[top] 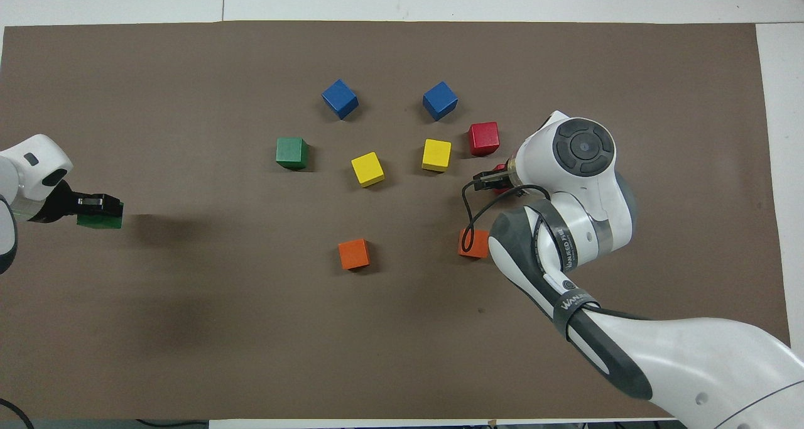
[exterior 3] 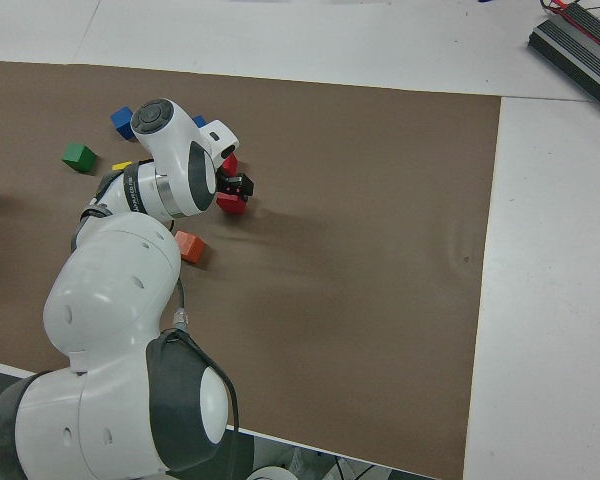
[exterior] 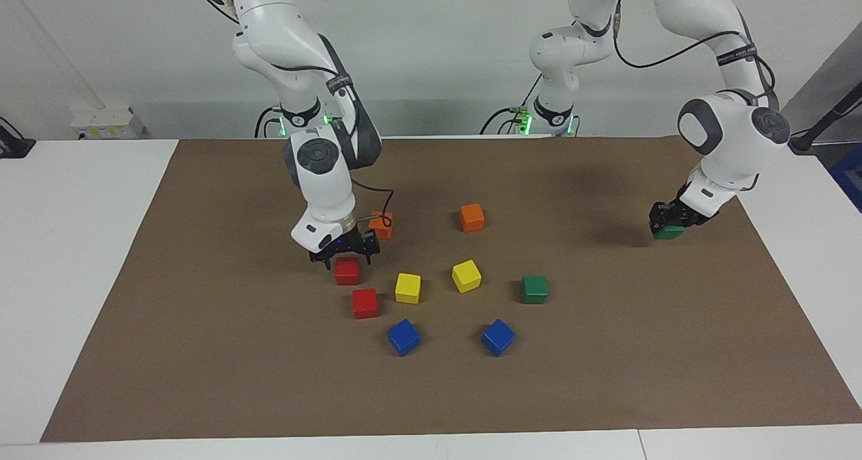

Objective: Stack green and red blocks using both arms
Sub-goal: 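Carry the green cube outward while the right gripper carries the red cube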

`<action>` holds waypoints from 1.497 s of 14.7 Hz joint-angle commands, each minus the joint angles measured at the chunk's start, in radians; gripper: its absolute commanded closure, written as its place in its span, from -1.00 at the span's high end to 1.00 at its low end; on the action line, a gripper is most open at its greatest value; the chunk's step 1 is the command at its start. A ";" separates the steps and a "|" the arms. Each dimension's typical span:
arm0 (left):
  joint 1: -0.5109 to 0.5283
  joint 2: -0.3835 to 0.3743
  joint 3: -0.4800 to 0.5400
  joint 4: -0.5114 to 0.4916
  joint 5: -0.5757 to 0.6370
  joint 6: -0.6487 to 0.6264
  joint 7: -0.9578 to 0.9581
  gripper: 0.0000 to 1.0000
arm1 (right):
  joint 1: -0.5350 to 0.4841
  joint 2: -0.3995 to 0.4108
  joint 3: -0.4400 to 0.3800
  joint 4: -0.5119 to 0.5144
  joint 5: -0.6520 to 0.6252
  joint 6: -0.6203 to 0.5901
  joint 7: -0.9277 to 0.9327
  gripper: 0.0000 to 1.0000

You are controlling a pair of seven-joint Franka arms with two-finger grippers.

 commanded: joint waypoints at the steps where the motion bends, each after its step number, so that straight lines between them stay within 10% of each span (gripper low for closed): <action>1: 0.016 -0.012 -0.011 -0.056 -0.005 0.093 0.003 -1.00 | -0.004 0.018 0.001 0.006 -0.013 0.021 0.027 0.93; 3: 0.018 -0.005 -0.011 -0.082 -0.005 0.150 0.002 -1.00 | -0.016 0.020 0.001 0.008 -0.018 0.024 0.016 0.77; 4: 0.030 -0.003 -0.011 -0.093 -0.005 0.171 0.009 -1.00 | -0.019 0.020 0.001 0.006 -0.029 0.024 0.016 0.43; 6: 0.036 0.003 -0.011 -0.097 -0.005 0.188 0.006 -1.00 | -0.019 0.020 0.001 0.008 -0.036 0.022 0.018 -0.90; 7: 0.035 0.015 -0.011 -0.101 -0.005 0.194 0.004 -1.00 | -0.021 0.020 0.001 0.012 -0.036 0.019 0.025 -1.00; 13: 0.036 0.022 -0.011 -0.122 -0.005 0.242 0.004 -1.00 | -0.122 0.020 -0.004 0.190 -0.038 -0.166 -0.040 -1.00; 22: 0.035 0.034 -0.011 -0.150 -0.004 0.293 0.029 -1.00 | -0.375 0.030 -0.002 0.127 -0.032 -0.039 -0.389 -1.00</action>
